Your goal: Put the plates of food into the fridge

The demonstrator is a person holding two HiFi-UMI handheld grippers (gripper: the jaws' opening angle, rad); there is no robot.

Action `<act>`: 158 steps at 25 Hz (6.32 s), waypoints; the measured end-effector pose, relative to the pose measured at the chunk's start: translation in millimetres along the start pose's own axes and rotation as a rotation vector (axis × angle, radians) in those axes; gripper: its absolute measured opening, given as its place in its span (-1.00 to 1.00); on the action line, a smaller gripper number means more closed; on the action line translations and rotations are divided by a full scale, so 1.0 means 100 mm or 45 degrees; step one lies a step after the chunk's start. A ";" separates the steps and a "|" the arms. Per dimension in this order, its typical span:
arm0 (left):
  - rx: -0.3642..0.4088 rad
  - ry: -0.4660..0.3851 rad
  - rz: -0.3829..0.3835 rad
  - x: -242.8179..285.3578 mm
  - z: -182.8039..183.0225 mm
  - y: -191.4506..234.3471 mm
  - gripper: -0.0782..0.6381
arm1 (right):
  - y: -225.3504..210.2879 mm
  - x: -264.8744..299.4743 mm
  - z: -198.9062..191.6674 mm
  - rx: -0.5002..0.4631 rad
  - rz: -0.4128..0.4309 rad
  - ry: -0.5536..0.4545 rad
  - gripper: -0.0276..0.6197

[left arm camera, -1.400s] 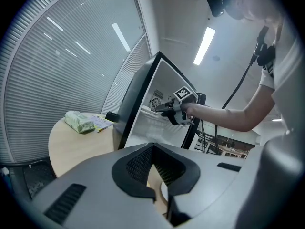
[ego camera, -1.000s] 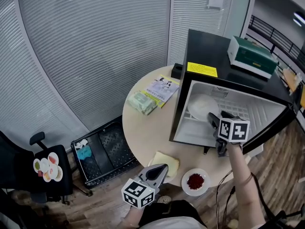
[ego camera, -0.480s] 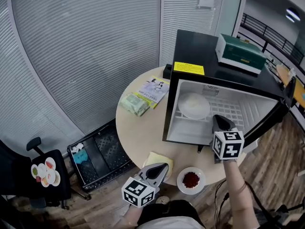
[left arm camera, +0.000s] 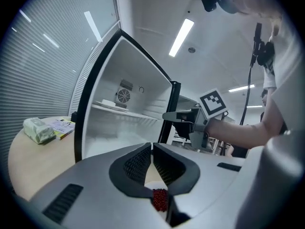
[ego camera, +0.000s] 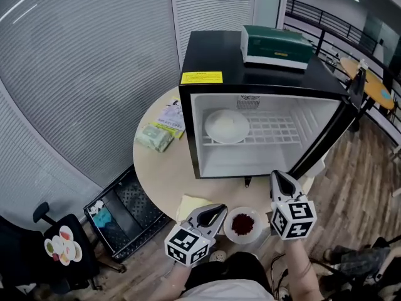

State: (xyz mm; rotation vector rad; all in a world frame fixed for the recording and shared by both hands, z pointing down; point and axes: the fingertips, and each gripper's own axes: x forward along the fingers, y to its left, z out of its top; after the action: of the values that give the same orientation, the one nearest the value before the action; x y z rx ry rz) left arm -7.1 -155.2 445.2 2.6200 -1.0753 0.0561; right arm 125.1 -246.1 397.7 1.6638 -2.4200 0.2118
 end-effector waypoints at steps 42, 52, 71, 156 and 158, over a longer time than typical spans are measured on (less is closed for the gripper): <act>-0.054 0.090 -0.056 0.14 -0.32 -0.16 -0.77 | 0.03 -0.97 -2.03 0.760 -0.098 0.294 -0.42; -0.091 0.164 -0.070 0.18 -0.52 -0.17 -0.77 | 0.34 -1.03 -2.72 1.103 -0.066 0.449 -0.36; -0.119 0.179 -0.101 0.21 -0.57 -0.20 -0.77 | 0.48 -0.86 -2.89 1.690 0.075 0.345 -0.83; -0.108 -0.067 0.097 -0.06 0.08 0.28 -0.77 | -1.21 1.11 0.26 1.404 -0.045 -0.083 -0.83; -0.106 -0.065 0.093 -0.05 0.09 0.29 -0.77 | -1.21 1.12 0.30 1.307 -0.069 -0.079 -0.78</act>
State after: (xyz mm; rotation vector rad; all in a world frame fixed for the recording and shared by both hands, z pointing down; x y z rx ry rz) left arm -31.5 -173.3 443.9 2.5207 -1.1652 -0.0391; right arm 196.9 -397.3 396.5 2.0503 -2.4304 1.6241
